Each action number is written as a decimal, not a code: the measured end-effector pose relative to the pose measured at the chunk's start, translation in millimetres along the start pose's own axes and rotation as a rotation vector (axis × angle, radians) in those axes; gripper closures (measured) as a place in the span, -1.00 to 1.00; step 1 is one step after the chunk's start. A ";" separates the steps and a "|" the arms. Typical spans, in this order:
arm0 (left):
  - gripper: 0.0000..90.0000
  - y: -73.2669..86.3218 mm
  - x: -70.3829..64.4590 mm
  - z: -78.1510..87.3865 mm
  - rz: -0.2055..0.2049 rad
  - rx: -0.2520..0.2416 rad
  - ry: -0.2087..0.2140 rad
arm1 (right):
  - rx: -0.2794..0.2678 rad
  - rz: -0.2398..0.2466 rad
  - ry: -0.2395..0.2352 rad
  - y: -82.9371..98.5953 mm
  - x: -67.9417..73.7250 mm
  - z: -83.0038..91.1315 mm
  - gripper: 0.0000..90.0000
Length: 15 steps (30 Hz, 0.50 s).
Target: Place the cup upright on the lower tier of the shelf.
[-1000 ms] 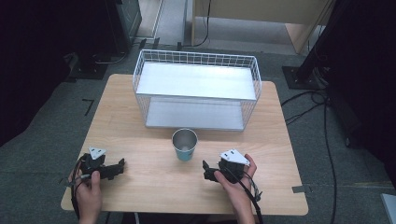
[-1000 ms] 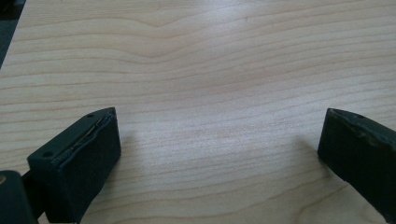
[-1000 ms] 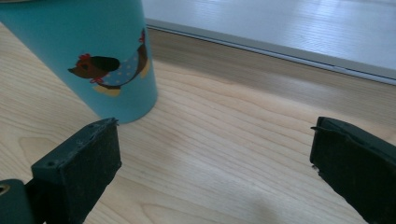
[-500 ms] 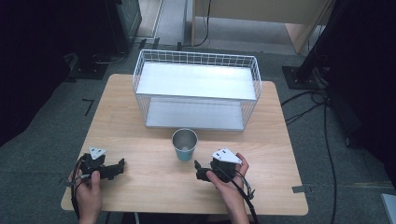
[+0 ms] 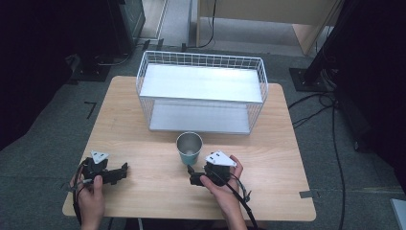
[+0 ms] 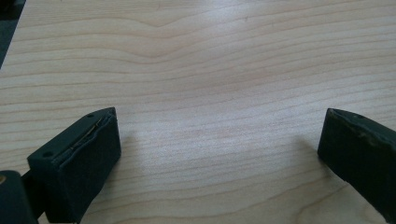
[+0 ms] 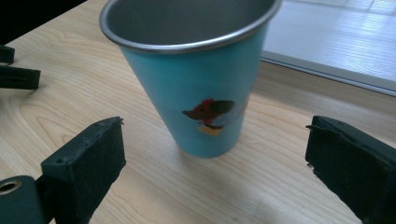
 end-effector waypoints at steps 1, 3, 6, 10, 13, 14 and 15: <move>-1.00 0.0 0.0 0.0 0.000 0.000 0.000 | 0.000 -0.003 -0.001 -0.6 2.1 -1.7 -0.90; -1.00 0.0 0.0 0.0 0.000 0.000 0.000 | -0.011 -0.008 -0.002 -3.1 4.9 -6.1 -0.90; -1.00 0.0 0.0 0.0 0.000 0.000 0.000 | -0.044 -0.027 -0.011 -7.7 9.0 -11.5 -0.90; -1.00 0.0 0.0 0.0 0.000 0.000 0.000 | -0.075 -0.036 -0.024 -12.9 13.4 -19.5 -0.90; -1.00 0.0 0.0 0.0 0.000 0.000 0.000 | -0.073 -0.048 -0.021 -14.0 14.1 -24.5 -0.90; -1.00 0.0 0.0 0.0 0.000 0.000 0.000 | -0.072 -0.056 -0.019 -15.0 14.5 -27.9 -0.90; -1.00 0.0 0.0 0.0 0.000 0.000 0.000 | -0.072 -0.056 -0.019 -15.0 14.5 -27.9 -0.90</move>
Point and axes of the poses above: each handheld gripper's, and its own axes: z roughly backward along the jaws, y roughly out of its underside, x roughly to its left, the point moved 8 cm from there along -z, roughly forward along the jaws, and after that the axes turned 5 degrees about z, right-handed, at the moved point
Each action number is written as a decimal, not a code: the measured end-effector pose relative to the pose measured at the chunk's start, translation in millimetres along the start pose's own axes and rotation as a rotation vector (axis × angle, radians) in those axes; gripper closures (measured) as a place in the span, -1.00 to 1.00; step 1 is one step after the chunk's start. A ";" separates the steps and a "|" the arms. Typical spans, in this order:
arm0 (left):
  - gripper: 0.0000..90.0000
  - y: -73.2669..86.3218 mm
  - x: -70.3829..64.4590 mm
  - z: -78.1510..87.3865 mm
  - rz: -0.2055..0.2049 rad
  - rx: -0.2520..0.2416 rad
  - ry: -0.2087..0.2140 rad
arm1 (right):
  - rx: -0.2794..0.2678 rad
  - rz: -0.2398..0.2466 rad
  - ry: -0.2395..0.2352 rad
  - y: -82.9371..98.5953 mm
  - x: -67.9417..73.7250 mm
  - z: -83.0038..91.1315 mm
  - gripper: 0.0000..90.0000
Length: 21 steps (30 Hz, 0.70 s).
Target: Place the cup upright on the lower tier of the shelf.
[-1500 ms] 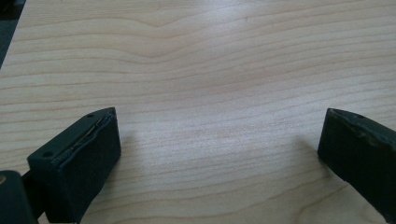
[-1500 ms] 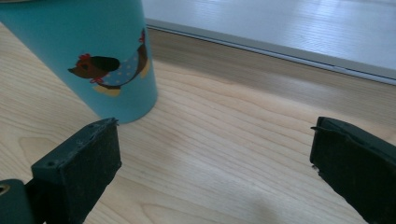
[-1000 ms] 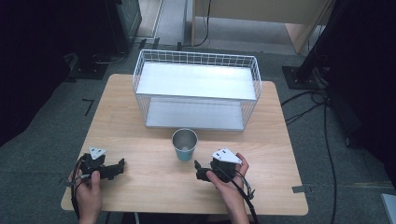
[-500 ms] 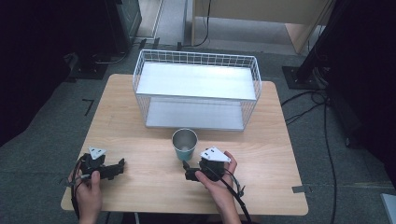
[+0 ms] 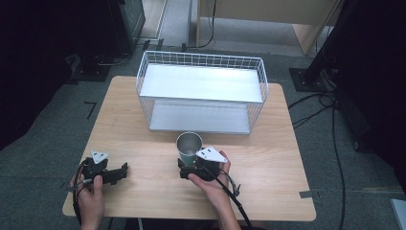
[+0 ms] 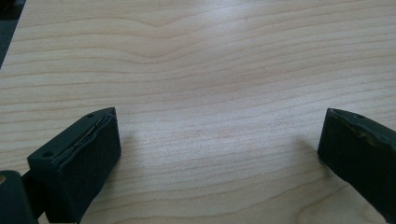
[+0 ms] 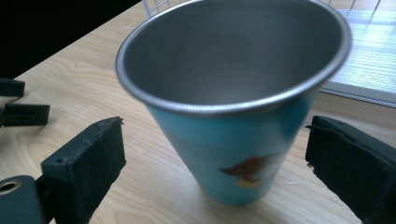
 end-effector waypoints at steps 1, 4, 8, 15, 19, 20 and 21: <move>-1.00 0.0 0.0 0.0 0.000 0.000 0.000 | -0.002 -0.009 0.007 -1.4 0.5 -3.3 -0.90; -1.00 0.0 0.0 0.0 0.000 0.000 0.000 | -0.027 -0.007 0.015 -4.5 1.3 -8.2 -0.90; -1.00 0.0 0.0 0.0 0.000 0.000 0.000 | -0.032 -0.006 0.041 -5.5 1.6 -15.9 -0.90; -1.00 0.0 0.0 0.0 0.000 0.000 0.000 | -0.057 0.011 0.094 -8.7 0.8 -23.9 -0.67; -1.00 0.0 0.0 0.0 0.000 0.000 0.000 | -0.063 0.009 0.098 -9.6 2.1 -25.4 -0.66; -1.00 0.0 0.0 0.0 0.000 0.000 0.000 | -0.062 0.008 0.095 -9.6 2.6 -25.2 -0.66; -1.00 0.0 0.0 0.0 0.000 0.000 0.000 | -0.063 0.006 0.091 -9.9 3.0 -25.1 -0.66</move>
Point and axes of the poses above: each handheld gripper's, and its own axes: z roughly backward along the jaws, y roughly out of its underside, x roughly to its left, the point moved 8 cm from there along -z, roughly forward along the jaws, and after that the axes turned 5 degrees about z, right-handed, at the moved point
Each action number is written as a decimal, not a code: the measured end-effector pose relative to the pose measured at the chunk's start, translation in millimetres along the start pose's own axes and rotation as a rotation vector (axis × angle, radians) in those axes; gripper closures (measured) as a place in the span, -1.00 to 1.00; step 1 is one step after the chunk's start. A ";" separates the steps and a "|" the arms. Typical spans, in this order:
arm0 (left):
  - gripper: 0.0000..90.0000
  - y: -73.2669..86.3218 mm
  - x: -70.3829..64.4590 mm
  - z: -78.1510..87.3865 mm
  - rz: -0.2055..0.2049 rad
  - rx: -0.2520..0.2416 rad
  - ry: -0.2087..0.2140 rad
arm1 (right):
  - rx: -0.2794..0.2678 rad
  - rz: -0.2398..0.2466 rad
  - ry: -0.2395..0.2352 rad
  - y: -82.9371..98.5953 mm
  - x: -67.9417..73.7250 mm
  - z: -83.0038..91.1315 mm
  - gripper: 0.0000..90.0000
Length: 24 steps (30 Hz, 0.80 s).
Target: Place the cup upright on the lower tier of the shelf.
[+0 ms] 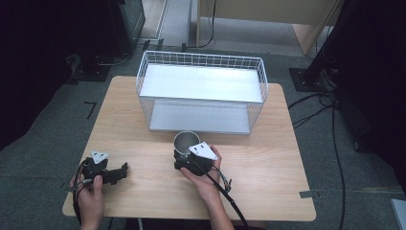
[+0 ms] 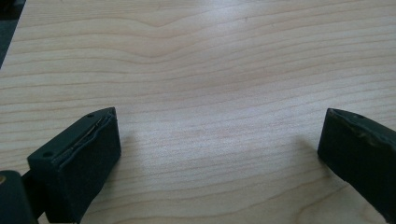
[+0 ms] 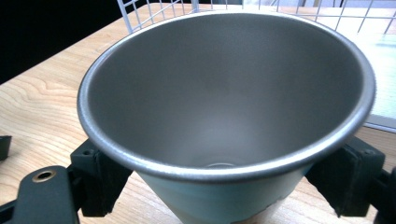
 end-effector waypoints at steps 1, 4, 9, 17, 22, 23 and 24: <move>-1.00 0.0 0.0 0.0 0.000 0.000 0.000 | 0.000 0.000 0.000 0.0 0.0 0.0 -0.66; -1.00 0.0 0.0 0.0 0.000 0.000 0.000 | -0.014 0.001 0.002 -2.6 0.4 1.9 -0.65; -1.00 0.0 0.0 0.0 0.000 0.000 0.000 | -0.026 0.004 0.003 -7.8 0.4 4.8 -0.65; -1.00 0.0 0.0 0.0 0.000 0.000 0.000 | -0.056 0.006 0.003 -23.4 0.4 12.3 -0.65; -1.00 0.0 0.0 0.0 0.000 0.000 0.000 | -0.072 0.010 0.000 -32.6 0.9 16.0 -0.65; -1.00 0.0 0.0 0.0 0.000 0.000 0.000 | -0.072 0.010 0.000 -32.6 0.9 16.0 -0.65; -1.00 0.0 0.0 0.0 0.000 0.000 0.000 | -0.079 0.015 0.001 -36.2 0.6 17.3 -0.65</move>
Point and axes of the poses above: each handheld gripper's, and its own axes: z roughly backward along the jaws, y roughly out of its underside, x roughly to its left, the point moved 8 cm from there along -z, roughly forward along the jaws, and after that the axes turned 5 degrees about z, right-handed, at the moved point
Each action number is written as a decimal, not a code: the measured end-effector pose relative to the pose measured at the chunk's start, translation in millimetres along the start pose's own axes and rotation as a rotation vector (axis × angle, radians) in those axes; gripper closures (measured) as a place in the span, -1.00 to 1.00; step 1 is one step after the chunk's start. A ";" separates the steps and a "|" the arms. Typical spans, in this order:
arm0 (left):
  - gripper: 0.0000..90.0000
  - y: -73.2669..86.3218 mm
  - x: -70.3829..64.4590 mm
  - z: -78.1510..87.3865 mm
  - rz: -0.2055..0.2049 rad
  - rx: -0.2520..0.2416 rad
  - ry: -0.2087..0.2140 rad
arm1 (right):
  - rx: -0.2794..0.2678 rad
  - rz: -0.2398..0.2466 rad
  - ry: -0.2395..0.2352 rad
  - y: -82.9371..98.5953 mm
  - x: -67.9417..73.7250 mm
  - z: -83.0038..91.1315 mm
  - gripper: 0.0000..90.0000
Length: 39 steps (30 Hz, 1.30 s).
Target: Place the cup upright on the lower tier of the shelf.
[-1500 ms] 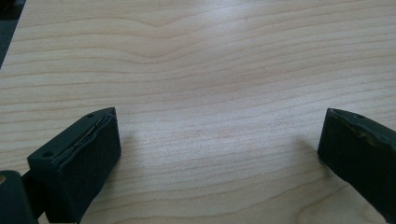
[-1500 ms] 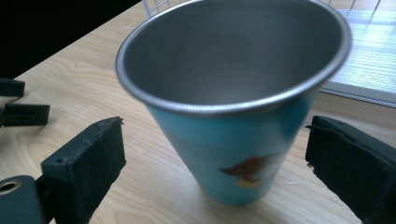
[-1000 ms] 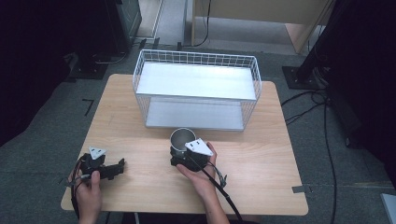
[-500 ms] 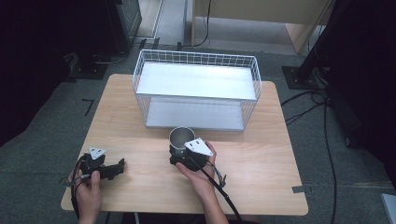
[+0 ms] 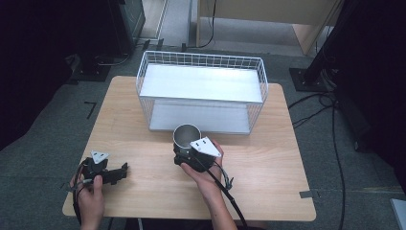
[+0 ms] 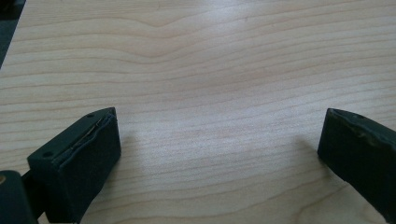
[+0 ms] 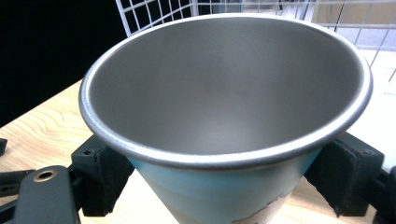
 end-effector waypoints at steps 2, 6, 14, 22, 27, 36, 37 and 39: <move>-1.00 0.0 0.0 0.0 0.000 0.000 0.000 | -0.004 0.003 0.002 -4.4 -0.6 1.3 -0.65; -1.00 -0.1 -0.1 -0.1 0.001 -0.001 0.000 | -0.022 0.010 0.003 -13.2 -1.6 3.1 -0.65; -1.00 0.1 0.3 0.2 -0.003 0.002 -0.001 | -0.041 0.010 0.007 -28.9 -4.9 6.5 -0.65; -1.00 0.1 0.2 0.2 -0.002 0.002 0.000 | -0.058 0.023 0.016 -46.1 -8.3 10.2 -0.65; -1.00 0.0 0.2 0.1 -0.002 0.001 -0.001 | -0.071 0.034 0.020 -55.2 -9.9 12.4 -0.65; -1.00 -0.4 0.2 -0.3 0.003 -0.001 -0.003 | -0.101 0.044 0.031 -77.7 -15.5 16.8 -0.65; -1.00 -0.4 0.2 -0.3 0.003 -0.001 -0.003 | -0.101 0.044 0.031 -77.7 -15.5 16.8 -0.65; -1.00 -0.4 0.2 -0.3 0.002 0.000 -0.003 | -0.108 0.043 0.034 -83.0 -17.4 17.6 -0.65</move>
Point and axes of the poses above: each handheld gripper's, and its own axes: z roughly backward along the jaws, y roughly out of its underside, x roughly to its left, the point moved 8 cm from there along -z, roughly forward along the jaws, and after that the axes turned 5 degrees about z, right-handed, at the moved point
